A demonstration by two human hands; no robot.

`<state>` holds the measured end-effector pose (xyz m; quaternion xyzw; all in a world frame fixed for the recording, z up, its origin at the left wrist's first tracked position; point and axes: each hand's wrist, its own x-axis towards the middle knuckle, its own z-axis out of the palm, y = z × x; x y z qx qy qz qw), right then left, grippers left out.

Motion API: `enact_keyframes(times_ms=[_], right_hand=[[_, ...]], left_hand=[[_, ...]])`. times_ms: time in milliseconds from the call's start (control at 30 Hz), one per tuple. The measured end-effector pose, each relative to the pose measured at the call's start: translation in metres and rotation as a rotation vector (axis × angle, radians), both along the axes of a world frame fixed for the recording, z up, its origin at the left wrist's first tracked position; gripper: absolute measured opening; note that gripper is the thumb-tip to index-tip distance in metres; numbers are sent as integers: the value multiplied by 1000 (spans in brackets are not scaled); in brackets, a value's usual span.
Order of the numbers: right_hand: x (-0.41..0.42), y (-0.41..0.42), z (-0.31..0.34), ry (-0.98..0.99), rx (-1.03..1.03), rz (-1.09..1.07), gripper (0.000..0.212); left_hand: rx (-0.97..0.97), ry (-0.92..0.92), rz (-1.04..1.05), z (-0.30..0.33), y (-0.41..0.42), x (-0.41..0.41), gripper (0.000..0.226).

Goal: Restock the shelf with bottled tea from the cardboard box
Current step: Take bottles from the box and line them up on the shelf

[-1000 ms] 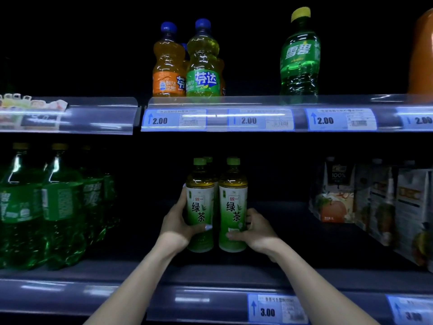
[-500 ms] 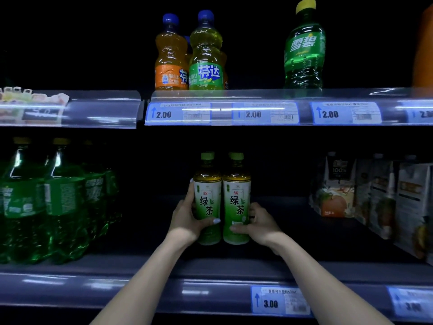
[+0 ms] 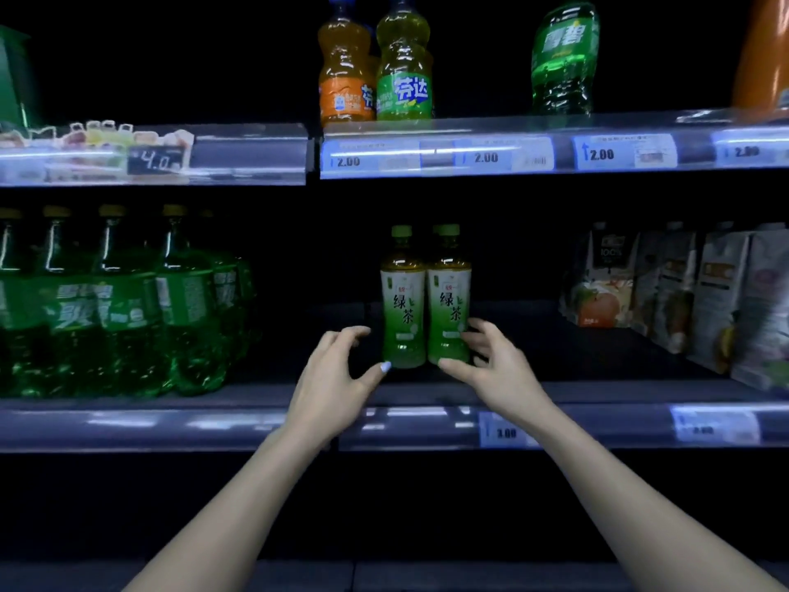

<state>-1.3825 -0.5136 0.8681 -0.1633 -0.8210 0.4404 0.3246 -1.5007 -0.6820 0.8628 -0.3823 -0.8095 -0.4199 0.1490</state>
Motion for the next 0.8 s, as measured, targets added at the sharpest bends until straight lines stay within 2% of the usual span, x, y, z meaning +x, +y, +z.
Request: enact_keyframes(times_ms=[100,167,300,533,633,800], right_hand=[[27,-38,-26,98,23,-6,28],[45,-64,-54,107,-19,34,19],[83,-106,-142,-37,-165,137,19],[159,-137,-363,-560,-472,133,23],[202,-147,-465,-778,-569,114,24],[257,-174,-617,-986,-621,52,26]], left_hand=[[82,-44,-110,-20,-33,27,33],[126,-128,-186,-46,-57,47,20],[27,-391,-272,-140,-102,80,12],[-483,-873,-206,-370,-174,143,19],[-605,-1044,-152,-463,-199,177,22],[-704,-1221,-28,-602,-230,218,20]])
